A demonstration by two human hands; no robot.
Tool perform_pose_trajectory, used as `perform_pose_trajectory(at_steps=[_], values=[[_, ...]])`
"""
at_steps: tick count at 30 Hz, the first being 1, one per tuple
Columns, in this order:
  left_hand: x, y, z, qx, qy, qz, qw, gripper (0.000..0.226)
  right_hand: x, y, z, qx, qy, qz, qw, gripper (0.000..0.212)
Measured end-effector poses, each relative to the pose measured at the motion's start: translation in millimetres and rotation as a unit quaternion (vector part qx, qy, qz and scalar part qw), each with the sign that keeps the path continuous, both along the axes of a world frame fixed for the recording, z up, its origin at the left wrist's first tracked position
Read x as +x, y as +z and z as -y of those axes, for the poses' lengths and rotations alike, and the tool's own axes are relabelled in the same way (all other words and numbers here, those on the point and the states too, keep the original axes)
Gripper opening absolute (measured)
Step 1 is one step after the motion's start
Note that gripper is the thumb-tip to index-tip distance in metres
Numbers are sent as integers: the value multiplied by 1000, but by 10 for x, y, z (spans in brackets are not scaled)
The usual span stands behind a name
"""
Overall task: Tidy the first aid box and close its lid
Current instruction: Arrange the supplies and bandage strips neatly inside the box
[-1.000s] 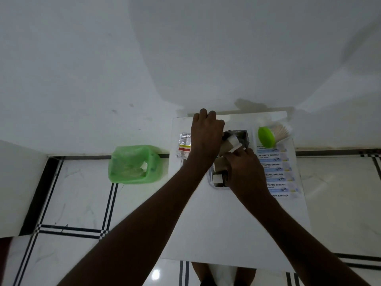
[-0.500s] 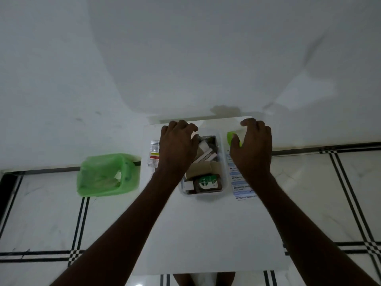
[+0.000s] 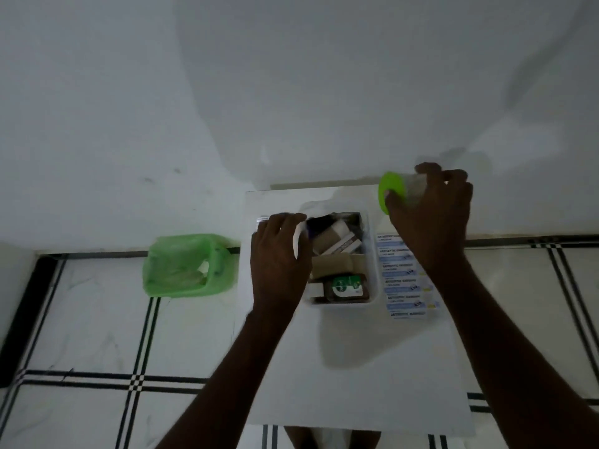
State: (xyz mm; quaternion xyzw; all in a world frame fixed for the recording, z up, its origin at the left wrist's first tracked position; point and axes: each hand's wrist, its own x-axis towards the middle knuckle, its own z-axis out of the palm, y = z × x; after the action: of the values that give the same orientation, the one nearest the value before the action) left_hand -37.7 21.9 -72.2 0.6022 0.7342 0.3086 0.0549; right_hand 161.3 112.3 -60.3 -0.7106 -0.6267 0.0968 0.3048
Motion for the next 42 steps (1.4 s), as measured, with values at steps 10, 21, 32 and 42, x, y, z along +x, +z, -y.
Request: perform_pose_trajectory(at_steps=[10, 21, 32, 42], values=[[-432, -594, 545, -119, 79, 12, 990, 30, -1019, -92, 508, -108, 95, 3, 990, 73], [-434, -803, 525, -189, 94, 13, 977, 57, -1045, -237, 499, -92, 68, 27, 993, 59], [-299, 16, 579, -8, 119, 250, 961, 42, -775, -58, 586, -70, 108, -33, 991, 34], [265, 140, 135, -50, -116, 256, 958, 31, -407, 159, 567, -201, 80, -218, 952, 24]])
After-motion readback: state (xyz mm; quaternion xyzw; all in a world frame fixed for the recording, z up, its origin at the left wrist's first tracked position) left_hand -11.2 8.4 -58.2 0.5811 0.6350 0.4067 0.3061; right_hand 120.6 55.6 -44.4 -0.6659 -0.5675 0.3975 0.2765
